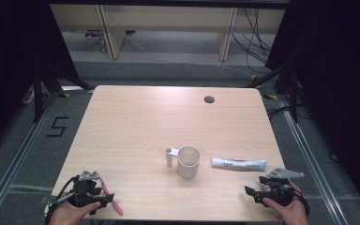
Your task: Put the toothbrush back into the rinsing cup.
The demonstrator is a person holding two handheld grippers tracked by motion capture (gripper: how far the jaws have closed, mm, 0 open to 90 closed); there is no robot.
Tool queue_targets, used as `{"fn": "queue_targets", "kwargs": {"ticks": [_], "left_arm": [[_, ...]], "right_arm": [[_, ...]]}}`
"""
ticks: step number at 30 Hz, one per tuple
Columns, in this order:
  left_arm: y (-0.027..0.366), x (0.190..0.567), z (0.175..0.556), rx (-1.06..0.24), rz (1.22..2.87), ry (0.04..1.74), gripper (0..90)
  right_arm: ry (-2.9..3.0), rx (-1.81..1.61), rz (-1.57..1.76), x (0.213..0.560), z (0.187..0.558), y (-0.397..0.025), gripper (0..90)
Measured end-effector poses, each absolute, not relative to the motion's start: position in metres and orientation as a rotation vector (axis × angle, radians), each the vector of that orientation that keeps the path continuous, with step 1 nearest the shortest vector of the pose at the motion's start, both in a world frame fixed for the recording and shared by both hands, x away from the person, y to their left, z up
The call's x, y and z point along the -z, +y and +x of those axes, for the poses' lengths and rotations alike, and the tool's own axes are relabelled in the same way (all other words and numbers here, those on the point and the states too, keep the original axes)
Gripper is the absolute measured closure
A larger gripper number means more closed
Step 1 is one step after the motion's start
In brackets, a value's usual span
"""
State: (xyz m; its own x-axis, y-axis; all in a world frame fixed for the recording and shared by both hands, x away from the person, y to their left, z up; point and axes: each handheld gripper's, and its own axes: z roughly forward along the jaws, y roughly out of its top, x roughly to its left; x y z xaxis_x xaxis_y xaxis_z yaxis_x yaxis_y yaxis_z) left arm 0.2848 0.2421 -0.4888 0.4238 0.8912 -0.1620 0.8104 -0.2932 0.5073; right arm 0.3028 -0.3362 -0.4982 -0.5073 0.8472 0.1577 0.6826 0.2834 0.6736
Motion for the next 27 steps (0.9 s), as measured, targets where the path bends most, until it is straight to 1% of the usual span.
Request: {"fn": "queue_targets", "kwargs": {"ticks": [2, 6, 16, 20, 27], "left_arm": [[0.239, 0.490, 0.287, -0.207, 2.183, 1.424, 41.5], [0.233, 0.490, 0.293, -0.217, 2.231, 1.397, 43.1], [0.220, 0.486, 0.307, -0.272, 2.354, 1.283, 58.4], [0.213, 0.483, 0.312, -0.263, 2.419, 1.238, 65.7], [0.203, 0.482, 0.322, -0.234, 2.506, 1.203, 68.9]], "right_arm": [[2.320, -1.033, 1.371, 0.499, 0.304, -0.338, 23.3], [2.330, -1.032, 1.416, 0.498, 0.303, -0.335, 23.3], [2.323, -1.028, 1.413, 0.498, 0.303, -0.336, 23.3], [2.335, -1.034, 1.415, 0.498, 0.303, -0.335, 23.3], [2.340, -1.033, 1.437, 0.499, 0.303, -0.334, 23.3]]}}
